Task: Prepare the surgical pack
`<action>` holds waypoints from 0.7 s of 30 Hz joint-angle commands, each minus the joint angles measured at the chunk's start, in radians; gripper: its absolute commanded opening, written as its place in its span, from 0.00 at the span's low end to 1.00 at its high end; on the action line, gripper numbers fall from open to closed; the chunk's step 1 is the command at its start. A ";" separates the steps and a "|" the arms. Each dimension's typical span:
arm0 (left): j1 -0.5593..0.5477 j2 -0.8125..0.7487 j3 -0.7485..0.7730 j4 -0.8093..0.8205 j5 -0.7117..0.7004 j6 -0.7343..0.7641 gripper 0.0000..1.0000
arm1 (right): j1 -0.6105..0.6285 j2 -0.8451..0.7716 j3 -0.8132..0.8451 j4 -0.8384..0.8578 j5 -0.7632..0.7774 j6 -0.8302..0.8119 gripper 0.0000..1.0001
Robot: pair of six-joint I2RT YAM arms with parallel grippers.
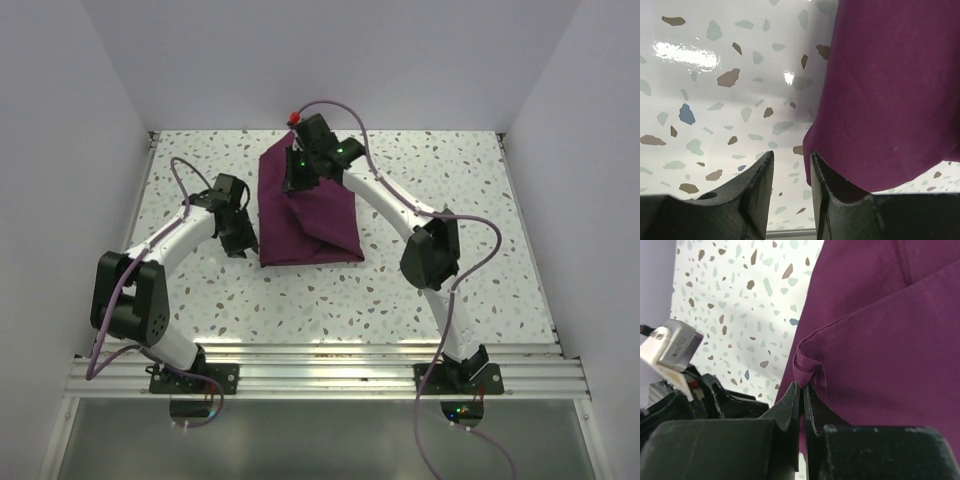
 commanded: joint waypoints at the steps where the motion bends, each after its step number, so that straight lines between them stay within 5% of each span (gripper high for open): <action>1: 0.013 0.004 0.000 0.064 0.001 0.023 0.39 | 0.039 0.050 0.081 0.089 0.032 0.043 0.00; 21: 0.049 -0.010 -0.002 0.068 0.031 0.030 0.41 | 0.124 0.199 0.064 0.126 0.035 0.089 0.04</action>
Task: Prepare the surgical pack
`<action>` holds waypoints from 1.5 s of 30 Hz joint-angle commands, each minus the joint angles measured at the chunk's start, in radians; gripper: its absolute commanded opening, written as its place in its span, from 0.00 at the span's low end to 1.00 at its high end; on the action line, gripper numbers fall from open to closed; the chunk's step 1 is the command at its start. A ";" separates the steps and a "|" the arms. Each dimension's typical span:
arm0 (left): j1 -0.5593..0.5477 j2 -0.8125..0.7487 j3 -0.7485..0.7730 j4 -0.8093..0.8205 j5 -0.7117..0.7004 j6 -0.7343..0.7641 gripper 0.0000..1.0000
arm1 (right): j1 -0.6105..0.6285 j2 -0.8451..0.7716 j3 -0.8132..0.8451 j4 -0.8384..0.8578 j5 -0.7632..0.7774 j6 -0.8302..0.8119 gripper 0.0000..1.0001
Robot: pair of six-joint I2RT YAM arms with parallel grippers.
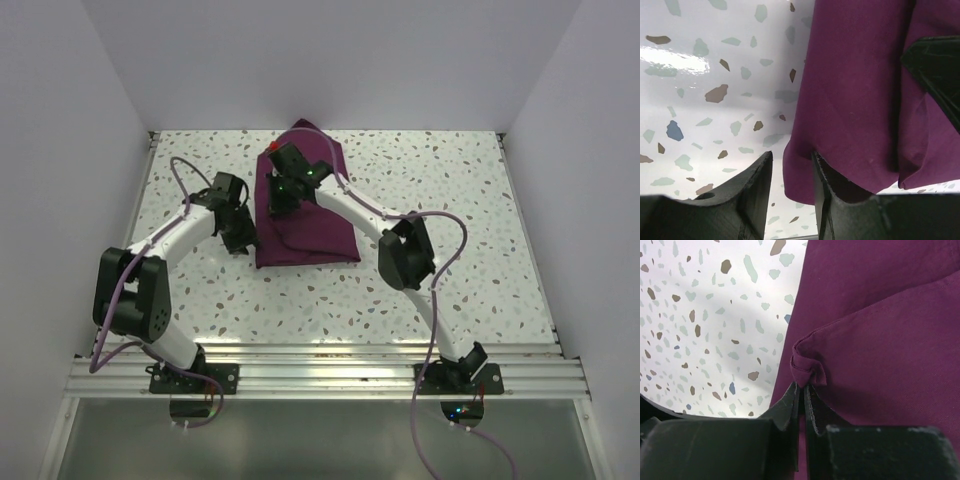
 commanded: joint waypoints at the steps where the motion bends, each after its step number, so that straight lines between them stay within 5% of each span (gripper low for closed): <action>1: 0.041 -0.055 0.003 -0.006 -0.001 0.033 0.42 | 0.019 0.002 0.032 0.062 -0.042 0.020 0.06; 9: 0.144 -0.090 0.134 -0.071 0.067 0.054 0.47 | -0.003 0.056 0.165 0.020 -0.244 -0.017 0.47; 12: 0.163 -0.084 0.182 -0.039 0.137 0.048 0.47 | -0.065 -0.005 0.175 -0.030 -0.233 -0.034 0.51; 14: 0.163 -0.060 0.209 -0.001 0.185 0.042 0.44 | -0.116 -0.115 0.042 0.051 -0.259 0.003 0.49; 17: 0.163 -0.026 0.201 0.104 0.323 0.020 0.25 | -0.191 -0.188 -0.069 0.105 -0.367 0.037 0.35; 20: 0.161 0.011 0.170 0.228 0.468 -0.021 0.14 | -0.207 -0.200 -0.131 0.092 -0.476 0.022 0.09; 22: 0.153 0.052 0.173 0.278 0.499 -0.038 0.10 | -0.204 -0.222 -0.198 0.150 -0.535 0.031 0.01; 33: 0.124 0.204 0.147 0.242 0.472 -0.035 0.06 | -0.184 -0.314 -0.620 0.390 -0.750 0.054 0.00; 45: 0.140 0.241 0.116 0.222 0.432 -0.006 0.04 | -0.177 -0.409 -0.872 0.316 -0.750 -0.081 0.00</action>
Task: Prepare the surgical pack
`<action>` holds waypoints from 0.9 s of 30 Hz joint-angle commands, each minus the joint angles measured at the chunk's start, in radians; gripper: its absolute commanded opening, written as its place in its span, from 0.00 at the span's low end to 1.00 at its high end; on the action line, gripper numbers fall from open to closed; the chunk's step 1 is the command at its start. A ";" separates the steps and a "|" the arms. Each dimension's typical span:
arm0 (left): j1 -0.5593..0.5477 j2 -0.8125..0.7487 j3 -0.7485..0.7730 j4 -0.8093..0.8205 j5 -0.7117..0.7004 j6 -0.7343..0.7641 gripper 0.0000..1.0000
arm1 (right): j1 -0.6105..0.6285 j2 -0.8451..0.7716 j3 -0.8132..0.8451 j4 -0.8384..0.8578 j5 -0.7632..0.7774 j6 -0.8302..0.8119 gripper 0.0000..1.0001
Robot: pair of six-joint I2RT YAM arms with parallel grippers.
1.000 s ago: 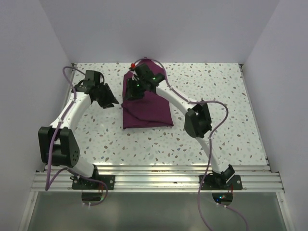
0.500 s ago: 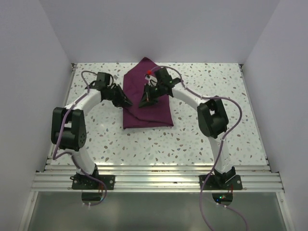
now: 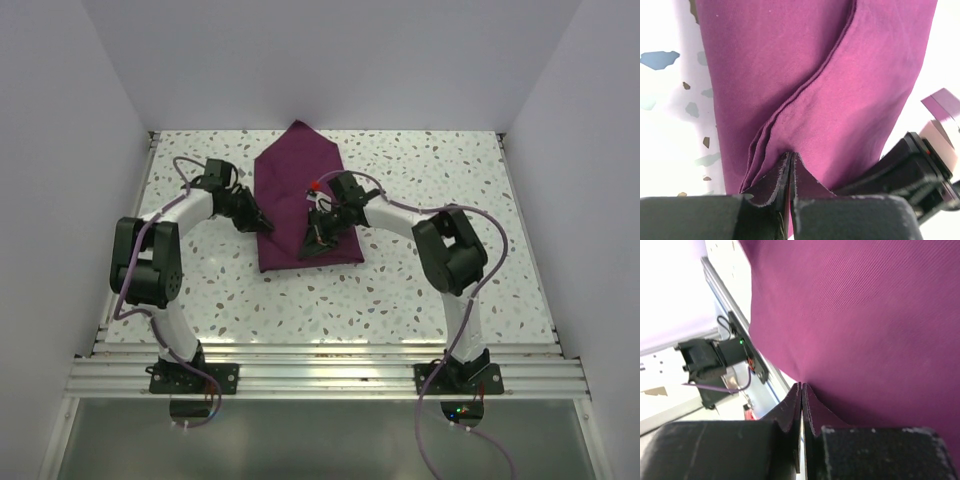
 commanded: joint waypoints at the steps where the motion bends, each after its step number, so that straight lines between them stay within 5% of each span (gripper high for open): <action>1: 0.016 0.005 -0.014 0.009 -0.022 0.025 0.04 | 0.002 -0.085 -0.030 -0.056 -0.004 -0.079 0.00; 14: 0.065 -0.084 0.041 -0.011 -0.059 0.111 0.08 | -0.194 -0.218 0.056 -0.120 0.110 -0.090 0.00; 21: 0.072 0.047 0.210 0.184 0.050 0.010 0.15 | -0.264 -0.022 0.250 0.102 0.135 0.030 0.00; 27: 0.081 0.242 0.369 0.288 0.109 -0.049 0.15 | -0.291 0.232 0.529 0.102 0.092 0.064 0.00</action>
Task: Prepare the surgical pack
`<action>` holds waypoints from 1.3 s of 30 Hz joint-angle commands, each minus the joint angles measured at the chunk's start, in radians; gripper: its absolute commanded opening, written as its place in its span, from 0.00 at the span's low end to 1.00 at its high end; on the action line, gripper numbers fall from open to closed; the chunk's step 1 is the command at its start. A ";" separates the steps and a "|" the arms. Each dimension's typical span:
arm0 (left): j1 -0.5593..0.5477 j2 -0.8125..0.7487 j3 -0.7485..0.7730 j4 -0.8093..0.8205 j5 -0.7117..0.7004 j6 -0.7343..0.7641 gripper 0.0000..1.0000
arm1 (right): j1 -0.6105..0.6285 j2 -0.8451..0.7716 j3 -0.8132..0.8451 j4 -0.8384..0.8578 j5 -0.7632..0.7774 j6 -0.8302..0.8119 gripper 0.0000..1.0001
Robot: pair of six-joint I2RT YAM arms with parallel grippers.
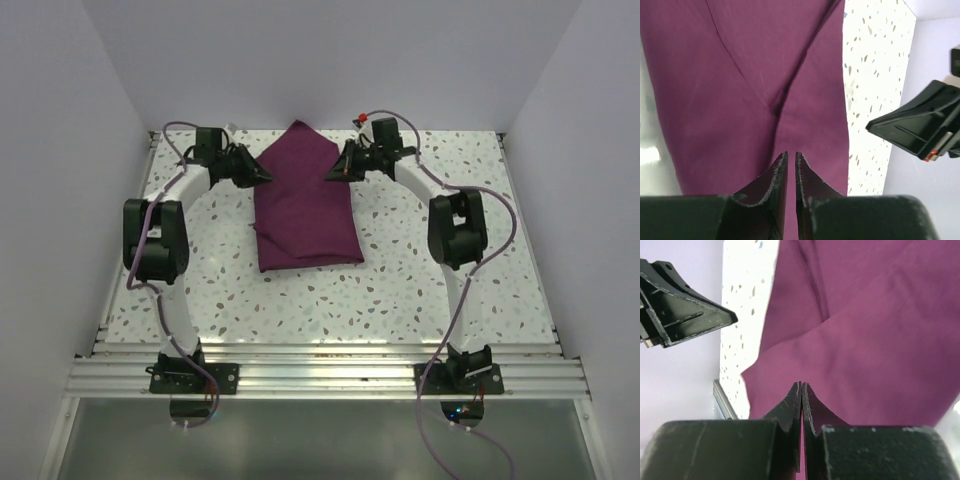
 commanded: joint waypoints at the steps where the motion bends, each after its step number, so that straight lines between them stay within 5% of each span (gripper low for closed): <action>1: 0.017 0.121 0.081 0.122 0.069 -0.048 0.14 | -0.013 0.096 0.130 0.039 -0.043 0.045 0.00; 8: 0.048 0.292 0.162 0.220 0.142 -0.111 0.12 | -0.043 0.258 0.242 0.113 -0.080 0.112 0.00; 13: 0.055 0.442 0.274 0.098 0.150 -0.079 0.11 | -0.057 0.366 0.268 0.131 -0.069 0.148 0.00; 19: 0.057 0.464 0.241 0.137 0.162 -0.070 0.11 | -0.057 0.439 0.262 0.178 -0.078 0.189 0.00; 27: 0.100 0.451 0.264 0.380 0.222 -0.217 0.16 | -0.057 0.459 0.291 0.529 -0.101 0.431 0.00; 39: 0.106 0.663 0.469 0.320 0.176 -0.341 0.22 | -0.059 0.614 0.497 0.476 0.096 0.576 0.00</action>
